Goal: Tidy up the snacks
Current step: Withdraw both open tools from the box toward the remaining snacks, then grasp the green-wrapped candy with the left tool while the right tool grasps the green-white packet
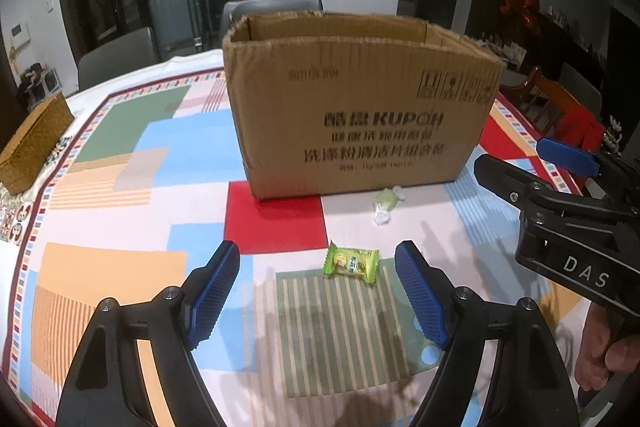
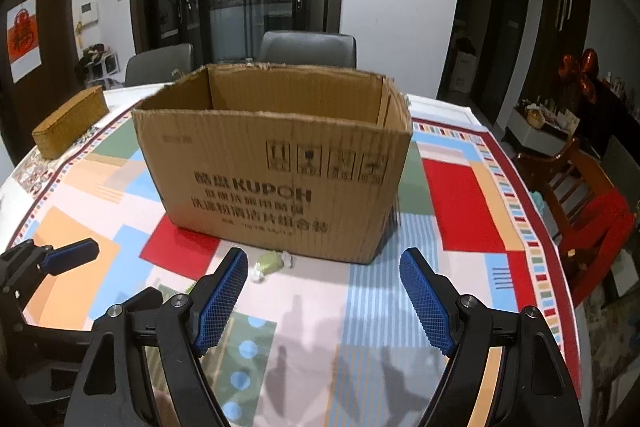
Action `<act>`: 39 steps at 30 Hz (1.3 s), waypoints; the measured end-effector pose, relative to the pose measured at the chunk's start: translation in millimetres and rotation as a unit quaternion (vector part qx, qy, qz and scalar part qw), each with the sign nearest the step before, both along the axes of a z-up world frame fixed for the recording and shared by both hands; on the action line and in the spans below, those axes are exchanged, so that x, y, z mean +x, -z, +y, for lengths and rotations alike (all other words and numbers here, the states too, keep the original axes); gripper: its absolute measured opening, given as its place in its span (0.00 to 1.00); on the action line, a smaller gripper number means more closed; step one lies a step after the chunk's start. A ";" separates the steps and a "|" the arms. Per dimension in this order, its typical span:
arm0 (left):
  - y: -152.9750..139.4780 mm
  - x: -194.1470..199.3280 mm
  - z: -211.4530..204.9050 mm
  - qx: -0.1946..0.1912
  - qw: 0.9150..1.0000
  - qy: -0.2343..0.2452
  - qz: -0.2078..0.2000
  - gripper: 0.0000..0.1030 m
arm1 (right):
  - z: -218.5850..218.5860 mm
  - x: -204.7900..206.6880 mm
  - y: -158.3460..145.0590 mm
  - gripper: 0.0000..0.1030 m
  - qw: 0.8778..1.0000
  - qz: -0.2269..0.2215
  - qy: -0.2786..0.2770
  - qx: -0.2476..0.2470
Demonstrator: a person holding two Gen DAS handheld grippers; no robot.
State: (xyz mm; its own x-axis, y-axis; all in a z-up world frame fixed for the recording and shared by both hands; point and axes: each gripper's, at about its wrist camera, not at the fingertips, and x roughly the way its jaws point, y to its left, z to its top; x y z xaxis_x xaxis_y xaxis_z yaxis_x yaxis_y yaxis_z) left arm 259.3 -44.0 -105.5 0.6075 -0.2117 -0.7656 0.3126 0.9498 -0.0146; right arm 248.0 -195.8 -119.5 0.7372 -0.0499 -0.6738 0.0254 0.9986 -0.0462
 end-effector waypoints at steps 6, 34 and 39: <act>19.1 8.1 -5.7 0.003 1.000 0.004 0.019 0.77 | -3.1 4.9 18.2 0.77 1.000 0.016 0.000 0.004; 75.2 42.0 -19.0 0.009 0.998 0.031 0.058 0.64 | 18.1 65.7 88.1 0.77 0.993 0.089 -0.080 0.021; 74.8 40.1 -14.2 0.007 0.998 0.034 0.050 0.58 | 23.8 73.2 97.2 0.72 0.991 0.096 -0.085 0.020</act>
